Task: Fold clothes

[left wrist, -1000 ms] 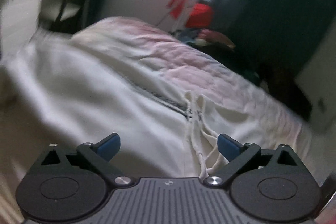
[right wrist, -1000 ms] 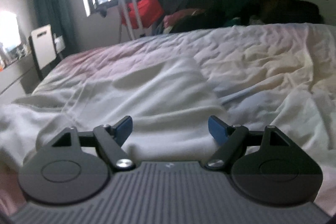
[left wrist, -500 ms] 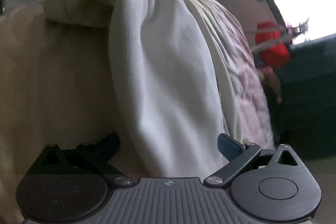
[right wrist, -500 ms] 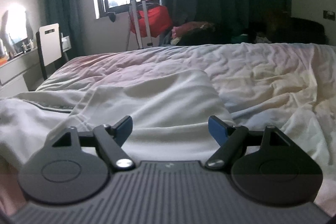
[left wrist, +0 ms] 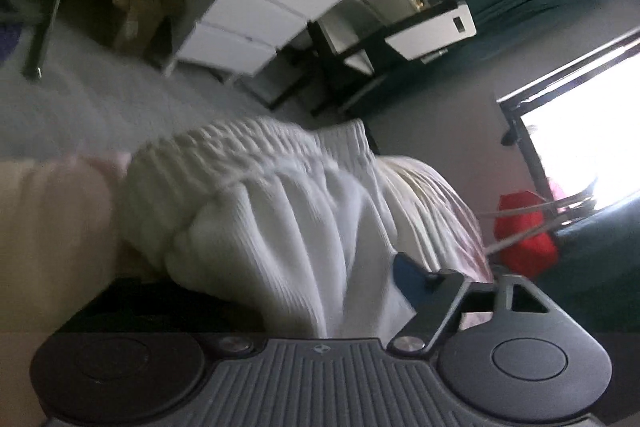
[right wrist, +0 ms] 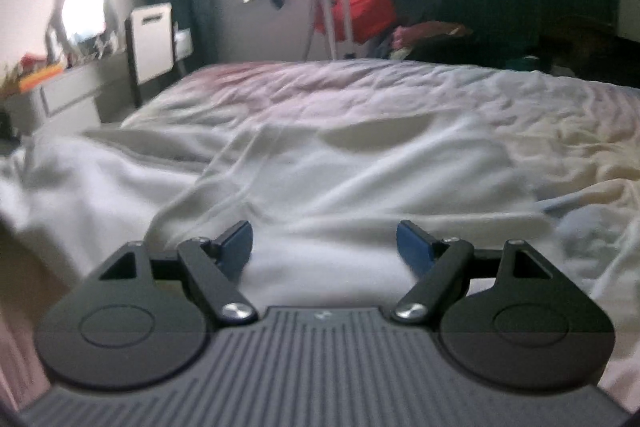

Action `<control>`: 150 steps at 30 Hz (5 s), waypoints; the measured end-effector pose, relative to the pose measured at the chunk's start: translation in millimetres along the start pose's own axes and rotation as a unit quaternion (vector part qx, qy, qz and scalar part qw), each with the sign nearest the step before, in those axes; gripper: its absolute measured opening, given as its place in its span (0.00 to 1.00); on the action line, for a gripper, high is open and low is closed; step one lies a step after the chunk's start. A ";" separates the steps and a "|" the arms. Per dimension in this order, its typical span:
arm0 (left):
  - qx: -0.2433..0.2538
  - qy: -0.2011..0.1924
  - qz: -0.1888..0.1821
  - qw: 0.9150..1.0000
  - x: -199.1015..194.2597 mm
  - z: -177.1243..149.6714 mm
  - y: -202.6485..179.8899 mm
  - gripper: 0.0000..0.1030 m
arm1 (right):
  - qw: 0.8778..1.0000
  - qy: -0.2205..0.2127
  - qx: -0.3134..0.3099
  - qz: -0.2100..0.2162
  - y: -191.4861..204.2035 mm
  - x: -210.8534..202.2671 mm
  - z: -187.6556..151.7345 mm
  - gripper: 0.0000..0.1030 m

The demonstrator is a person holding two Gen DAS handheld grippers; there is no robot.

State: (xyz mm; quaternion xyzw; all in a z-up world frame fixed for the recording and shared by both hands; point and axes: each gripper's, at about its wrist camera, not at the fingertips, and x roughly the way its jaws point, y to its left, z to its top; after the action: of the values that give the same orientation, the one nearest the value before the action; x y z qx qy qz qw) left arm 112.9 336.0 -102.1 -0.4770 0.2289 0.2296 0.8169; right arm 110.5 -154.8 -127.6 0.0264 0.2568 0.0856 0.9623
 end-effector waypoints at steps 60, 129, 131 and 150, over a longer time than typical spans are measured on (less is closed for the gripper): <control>0.678 -0.011 -0.148 0.720 -105.9 -399.4 -197.9 0.90 | 0.922 -0.032 0.381 0.062 -190.5 -80.3 27.1 0.80; 0.154 0.290 -0.188 0.926 -12.7 -217.6 -82.3 0.83 | 0.910 0.042 0.411 0.022 -157.4 -21.5 -20.7 0.52; 0.159 0.289 -0.198 0.923 -15.1 -214.9 -83.8 0.74 | 0.910 0.030 0.414 0.022 -156.4 -28.7 -18.7 0.43; 0.212 0.308 -0.355 0.857 -43.5 -278.4 -245.1 0.39 | 0.882 -0.096 0.461 0.026 -238.9 -125.4 55.0 0.30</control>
State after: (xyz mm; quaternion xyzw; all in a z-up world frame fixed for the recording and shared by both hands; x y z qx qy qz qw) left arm 180.9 -24.8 -33.6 -0.3878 0.3269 -0.2884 0.8121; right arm 67.1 -412.6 -41.1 0.4815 0.1729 -0.0201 0.8590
